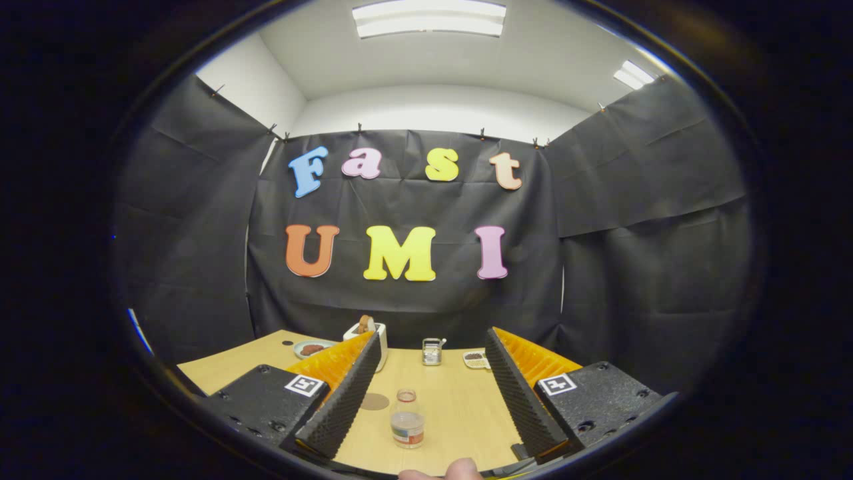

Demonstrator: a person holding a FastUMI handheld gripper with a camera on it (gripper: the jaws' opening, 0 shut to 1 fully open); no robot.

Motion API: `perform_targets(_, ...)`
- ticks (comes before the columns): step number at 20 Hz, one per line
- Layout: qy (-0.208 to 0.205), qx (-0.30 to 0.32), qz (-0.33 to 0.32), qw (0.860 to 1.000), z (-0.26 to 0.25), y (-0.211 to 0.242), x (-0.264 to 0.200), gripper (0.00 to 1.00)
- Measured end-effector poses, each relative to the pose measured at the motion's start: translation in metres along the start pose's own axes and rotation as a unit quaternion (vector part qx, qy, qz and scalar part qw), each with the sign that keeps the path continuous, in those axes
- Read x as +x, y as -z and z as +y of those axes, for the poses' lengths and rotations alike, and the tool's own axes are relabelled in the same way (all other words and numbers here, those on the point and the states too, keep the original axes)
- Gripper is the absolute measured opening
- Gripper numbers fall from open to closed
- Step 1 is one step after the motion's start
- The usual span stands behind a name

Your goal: Take the bottle from table, then pour the juice into the cup, finally place the bottle on the coaster

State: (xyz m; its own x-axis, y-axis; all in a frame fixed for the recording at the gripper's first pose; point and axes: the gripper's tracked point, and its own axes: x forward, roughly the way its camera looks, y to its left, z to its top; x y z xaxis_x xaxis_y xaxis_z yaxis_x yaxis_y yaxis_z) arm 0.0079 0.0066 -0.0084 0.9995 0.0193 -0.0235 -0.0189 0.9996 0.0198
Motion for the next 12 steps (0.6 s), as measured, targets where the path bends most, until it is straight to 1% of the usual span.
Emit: perform_targets(12,-0.001,-0.003,-0.003,1.0,0.0043,-0.0024,-0.0023,1.0)
